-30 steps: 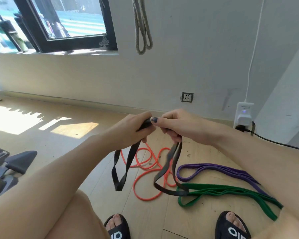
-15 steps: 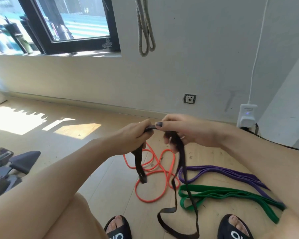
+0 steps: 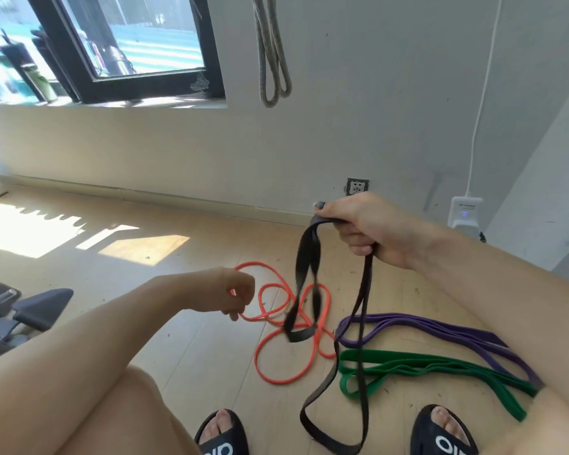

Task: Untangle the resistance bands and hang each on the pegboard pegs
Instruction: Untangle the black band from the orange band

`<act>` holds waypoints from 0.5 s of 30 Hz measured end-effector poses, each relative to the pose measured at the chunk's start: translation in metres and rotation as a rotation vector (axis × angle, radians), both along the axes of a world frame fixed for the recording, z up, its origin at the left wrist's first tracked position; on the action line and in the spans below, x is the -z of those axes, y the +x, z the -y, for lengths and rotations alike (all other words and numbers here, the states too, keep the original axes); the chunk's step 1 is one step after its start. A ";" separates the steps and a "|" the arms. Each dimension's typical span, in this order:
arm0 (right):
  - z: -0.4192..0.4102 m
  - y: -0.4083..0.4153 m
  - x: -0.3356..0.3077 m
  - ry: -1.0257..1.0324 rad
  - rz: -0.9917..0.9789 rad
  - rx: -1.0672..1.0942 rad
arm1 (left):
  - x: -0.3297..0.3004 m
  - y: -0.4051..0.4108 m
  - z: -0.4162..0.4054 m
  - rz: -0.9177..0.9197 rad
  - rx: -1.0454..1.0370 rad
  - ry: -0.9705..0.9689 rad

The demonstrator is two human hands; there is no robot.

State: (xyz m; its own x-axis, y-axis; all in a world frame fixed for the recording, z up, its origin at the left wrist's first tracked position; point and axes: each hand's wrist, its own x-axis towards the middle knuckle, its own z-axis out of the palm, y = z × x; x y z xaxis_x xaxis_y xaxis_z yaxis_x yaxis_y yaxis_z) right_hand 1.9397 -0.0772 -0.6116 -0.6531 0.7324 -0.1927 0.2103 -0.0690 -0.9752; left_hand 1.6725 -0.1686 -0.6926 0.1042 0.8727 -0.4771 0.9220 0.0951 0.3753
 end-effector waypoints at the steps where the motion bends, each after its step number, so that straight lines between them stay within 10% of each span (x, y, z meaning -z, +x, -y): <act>1: -0.002 0.002 -0.001 -0.025 -0.018 0.023 | 0.004 -0.005 -0.001 -0.024 -0.023 -0.005; 15: -0.003 -0.001 -0.002 0.012 -0.059 0.055 | 0.010 0.055 -0.029 0.296 -0.068 0.085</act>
